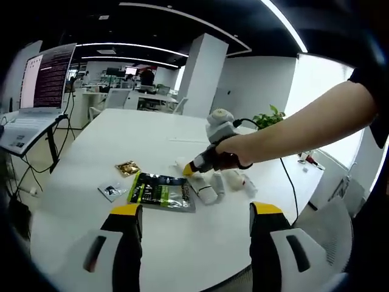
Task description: Arrange the skincare products in the storage area until every visible bottle or jar stands upright without overlapping.
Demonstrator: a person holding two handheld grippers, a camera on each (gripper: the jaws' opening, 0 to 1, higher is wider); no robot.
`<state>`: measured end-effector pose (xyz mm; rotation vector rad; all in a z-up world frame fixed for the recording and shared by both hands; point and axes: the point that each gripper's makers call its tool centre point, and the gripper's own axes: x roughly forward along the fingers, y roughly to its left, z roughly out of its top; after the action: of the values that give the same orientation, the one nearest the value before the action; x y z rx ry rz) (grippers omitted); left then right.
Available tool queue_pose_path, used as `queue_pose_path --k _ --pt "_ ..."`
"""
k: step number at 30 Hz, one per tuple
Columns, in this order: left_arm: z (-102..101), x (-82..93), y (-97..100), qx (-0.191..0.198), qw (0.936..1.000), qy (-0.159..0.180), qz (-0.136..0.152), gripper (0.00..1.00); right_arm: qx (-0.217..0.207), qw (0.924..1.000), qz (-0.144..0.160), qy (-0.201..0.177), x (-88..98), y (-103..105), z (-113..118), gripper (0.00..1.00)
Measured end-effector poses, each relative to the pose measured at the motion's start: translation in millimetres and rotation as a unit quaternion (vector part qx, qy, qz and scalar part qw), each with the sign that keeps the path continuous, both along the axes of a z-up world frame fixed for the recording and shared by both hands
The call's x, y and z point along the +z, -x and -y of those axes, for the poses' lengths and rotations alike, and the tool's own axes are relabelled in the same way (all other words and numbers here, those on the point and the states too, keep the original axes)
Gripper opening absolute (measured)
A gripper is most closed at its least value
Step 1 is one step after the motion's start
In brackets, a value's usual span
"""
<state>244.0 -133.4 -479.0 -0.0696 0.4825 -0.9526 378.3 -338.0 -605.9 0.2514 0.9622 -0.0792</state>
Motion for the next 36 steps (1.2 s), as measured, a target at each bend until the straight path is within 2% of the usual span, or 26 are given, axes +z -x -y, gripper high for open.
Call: queue_pose_path --k 5,8,10,12,14,18,24,26,36 --pt "-0.6 0.6 -1.3 0.0 1.0 0.004 -0.003 0.64 0.006 0.9997 0.023 -0.007 3.7 1.9 -6.5 0.21" --pt "-0.6 1.0 -0.8 0.0 1.0 0.005 -0.003 0.64 0.011 0.9992 0.038 -0.008 12.1 6.5 -7.7 0.21" --pt "-0.2 1.5 -0.5 -0.001 1.0 0.006 -0.002 0.63 0.032 0.9968 0.074 -0.002 23.1 6.4 -12.7 0.21" --pt "-0.3 2.1 -0.2 -0.002 1.0 0.006 -0.001 0.63 0.036 0.9965 0.075 0.0 30.2 19.5 -18.8 0.21" --pt "-0.1 3.0 0.0 -0.003 1.0 0.009 0.0 0.63 0.05 0.9938 0.099 0.007 33.3 16.0 -17.3 0.21" --pt "-0.1 4.4 -0.1 -0.004 0.9999 0.015 -0.004 0.63 0.059 0.9905 0.124 0.009 47.7 30.7 -26.5 0.2" --pt "0.2 4.0 -0.2 -0.004 0.9998 0.017 -0.01 0.62 0.064 0.9871 0.147 0.001 53.5 38.3 -30.9 0.2" --pt "0.3 4.8 0.1 -0.002 0.9997 0.021 -0.012 0.61 0.061 0.9868 0.15 -0.005 55.9 46.7 -36.2 0.2" --pt "2.0 3.2 1.8 -0.006 0.9995 0.018 -0.024 0.6 0.066 0.9797 0.189 -0.002 72.2 68.0 -39.1 0.2"
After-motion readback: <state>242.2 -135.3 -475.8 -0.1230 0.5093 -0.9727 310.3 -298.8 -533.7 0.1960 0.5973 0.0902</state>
